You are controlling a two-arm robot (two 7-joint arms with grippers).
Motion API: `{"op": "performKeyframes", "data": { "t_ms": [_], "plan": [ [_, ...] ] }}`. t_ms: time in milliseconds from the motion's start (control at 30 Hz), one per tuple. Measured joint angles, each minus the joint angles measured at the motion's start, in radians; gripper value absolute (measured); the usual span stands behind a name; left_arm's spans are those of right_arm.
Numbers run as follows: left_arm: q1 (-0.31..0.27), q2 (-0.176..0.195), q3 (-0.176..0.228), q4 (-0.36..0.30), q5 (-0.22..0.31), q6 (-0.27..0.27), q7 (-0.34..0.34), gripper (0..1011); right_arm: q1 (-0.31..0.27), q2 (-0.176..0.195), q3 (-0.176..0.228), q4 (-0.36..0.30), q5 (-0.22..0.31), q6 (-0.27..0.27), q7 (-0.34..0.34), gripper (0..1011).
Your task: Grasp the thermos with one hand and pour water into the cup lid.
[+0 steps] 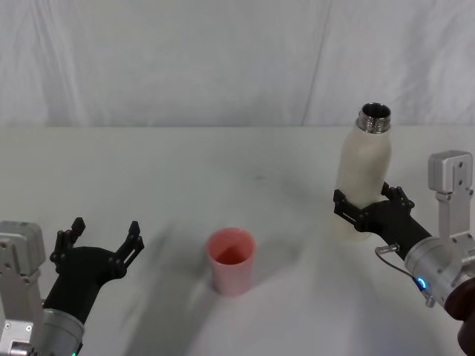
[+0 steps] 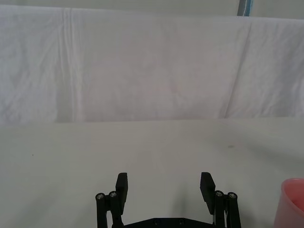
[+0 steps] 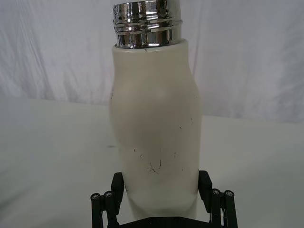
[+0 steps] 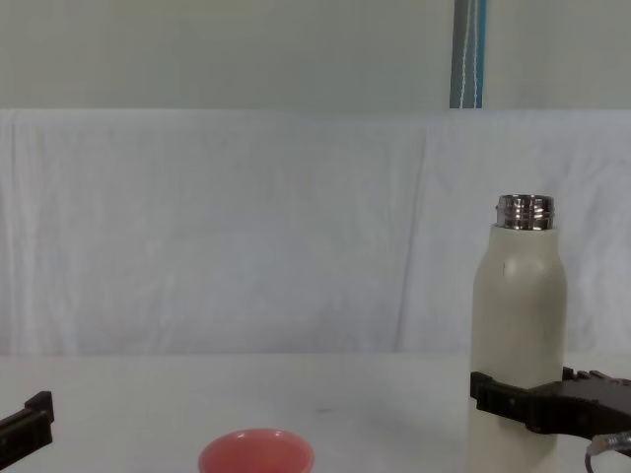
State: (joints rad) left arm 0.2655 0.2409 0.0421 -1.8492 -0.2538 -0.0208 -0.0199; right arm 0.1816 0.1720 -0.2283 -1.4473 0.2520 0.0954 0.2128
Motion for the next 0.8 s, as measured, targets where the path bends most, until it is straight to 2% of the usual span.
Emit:
{"op": "performKeyframes", "data": {
  "t_ms": [467, 800],
  "plan": [
    [0.000, 0.000, 0.000, 0.000, 0.000, 0.000, 0.000, 1001, 0.042, -0.010, -0.005, 0.059, -0.001, -0.018, 0.007, 1000],
    [0.000, 0.000, 0.000, 0.000, 0.000, 0.000, 0.000, 1001, 0.044, -0.015, -0.001, 0.064, 0.000, -0.025, 0.002, 1000]
  ]
}}
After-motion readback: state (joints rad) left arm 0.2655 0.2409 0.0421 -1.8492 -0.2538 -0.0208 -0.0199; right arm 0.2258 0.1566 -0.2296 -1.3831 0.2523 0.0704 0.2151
